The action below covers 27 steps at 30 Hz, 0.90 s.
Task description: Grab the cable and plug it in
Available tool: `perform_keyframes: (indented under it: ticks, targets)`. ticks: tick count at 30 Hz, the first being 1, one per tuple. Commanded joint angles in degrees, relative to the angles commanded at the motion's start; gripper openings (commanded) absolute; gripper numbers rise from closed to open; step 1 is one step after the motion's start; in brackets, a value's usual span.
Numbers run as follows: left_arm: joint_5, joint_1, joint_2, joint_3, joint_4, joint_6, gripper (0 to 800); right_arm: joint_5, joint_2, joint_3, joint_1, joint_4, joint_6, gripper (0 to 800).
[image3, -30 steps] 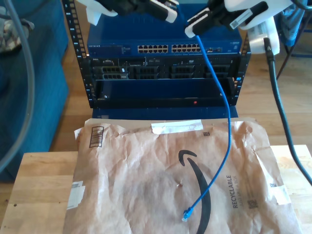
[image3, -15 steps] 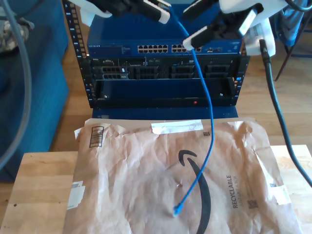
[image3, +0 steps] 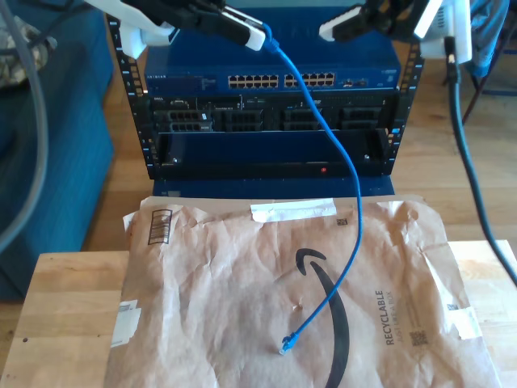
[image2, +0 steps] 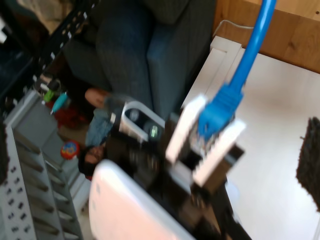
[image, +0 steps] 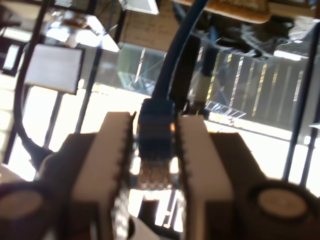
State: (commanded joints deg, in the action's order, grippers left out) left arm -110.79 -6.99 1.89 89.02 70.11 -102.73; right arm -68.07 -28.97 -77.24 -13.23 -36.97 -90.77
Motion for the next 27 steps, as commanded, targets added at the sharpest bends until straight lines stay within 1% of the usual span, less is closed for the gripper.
perform_keyframes:
  ticks: [2, 4, 6, 7, 9, 12, 16, 21, 23, 27]
  targets:
    - [-0.79, -1.76, -0.97, 0.09, 2.90, -0.79, 8, 0.09, -0.35, 0.35, -2.29, 0.00, 2.64, 799]
    - [-2.46, -2.73, -1.58, 0.18, 5.80, -1.85, 8, 0.53, -0.62, 0.97, -3.78, 0.18, 2.81, 800]
    - [-4.31, -3.16, -2.29, 0.26, 8.09, -2.29, 8, 4.13, -3.08, 3.08, -3.87, 0.79, 3.25, 800]
    - [-4.66, -3.60, -2.81, 0.26, 9.05, -2.37, 8, 7.12, -4.31, 4.66, -4.04, 0.88, 4.48, 799]
    - [-5.45, -4.13, -3.60, 0.26, 10.64, -2.37, 8, 10.11, -5.36, 5.98, -4.84, 0.88, 7.21, 798]
    - [-6.95, -4.13, -3.78, 0.26, 12.22, -2.37, 8, 12.31, -6.07, 7.38, -5.98, 0.88, 7.56, 799]
    - [-9.41, -4.66, -4.13, 0.26, 16.09, -2.37, 8, 21.80, -7.74, 11.52, -8.44, 0.88, 9.41, 799]
    - [-10.73, -4.75, -4.22, 0.09, 18.99, -2.46, 8, 36.04, -9.85, 18.37, -13.63, 0.88, 14.33, 798]
    - [-10.99, -4.84, -4.31, 0.09, 19.08, -2.46, 8, 38.42, -9.85, 19.25, -16.00, 0.88, 15.74, 796]
    - [-12.22, -4.92, -4.66, -0.09, 20.40, -2.73, 8, 40.79, -10.90, 20.66, -16.62, 0.88, 15.91, 796]
